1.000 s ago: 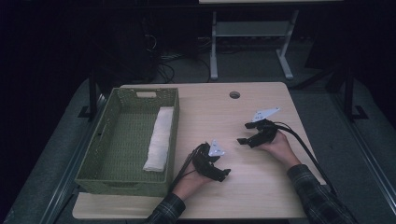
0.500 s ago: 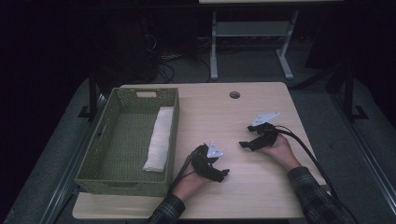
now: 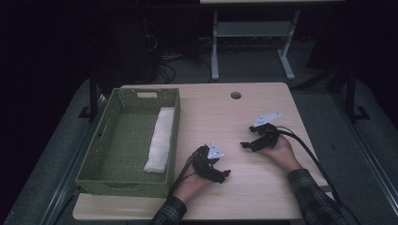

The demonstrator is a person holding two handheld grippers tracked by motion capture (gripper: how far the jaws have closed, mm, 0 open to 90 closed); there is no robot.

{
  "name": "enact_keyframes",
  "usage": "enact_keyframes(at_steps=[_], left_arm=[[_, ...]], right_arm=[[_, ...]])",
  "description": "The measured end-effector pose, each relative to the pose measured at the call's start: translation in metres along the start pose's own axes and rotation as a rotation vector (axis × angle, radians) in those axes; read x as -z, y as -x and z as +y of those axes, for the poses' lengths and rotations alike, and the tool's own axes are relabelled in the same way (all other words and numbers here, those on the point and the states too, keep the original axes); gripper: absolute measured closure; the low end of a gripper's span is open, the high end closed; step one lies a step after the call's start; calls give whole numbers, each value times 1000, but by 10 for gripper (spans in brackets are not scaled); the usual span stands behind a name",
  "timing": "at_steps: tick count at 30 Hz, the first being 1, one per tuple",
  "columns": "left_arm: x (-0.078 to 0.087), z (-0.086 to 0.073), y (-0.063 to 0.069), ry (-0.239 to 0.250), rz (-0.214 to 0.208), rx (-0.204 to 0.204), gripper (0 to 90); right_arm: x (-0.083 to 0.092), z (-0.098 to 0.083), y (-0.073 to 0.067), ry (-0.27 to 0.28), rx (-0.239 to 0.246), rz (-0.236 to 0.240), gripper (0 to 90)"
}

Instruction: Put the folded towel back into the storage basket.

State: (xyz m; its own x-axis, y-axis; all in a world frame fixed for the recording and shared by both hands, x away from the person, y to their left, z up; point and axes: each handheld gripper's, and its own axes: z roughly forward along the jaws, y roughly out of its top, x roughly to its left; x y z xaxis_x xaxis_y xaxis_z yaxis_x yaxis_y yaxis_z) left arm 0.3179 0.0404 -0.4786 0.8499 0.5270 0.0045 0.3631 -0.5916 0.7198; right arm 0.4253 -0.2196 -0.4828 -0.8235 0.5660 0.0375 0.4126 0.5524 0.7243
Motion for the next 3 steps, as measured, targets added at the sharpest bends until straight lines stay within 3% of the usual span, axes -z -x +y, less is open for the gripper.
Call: enact_keyframes(at_steps=[3], left_arm=[[0,0,0,0,0,0,149]], right_arm=[[0,0,0,0,-1,-2,132]])
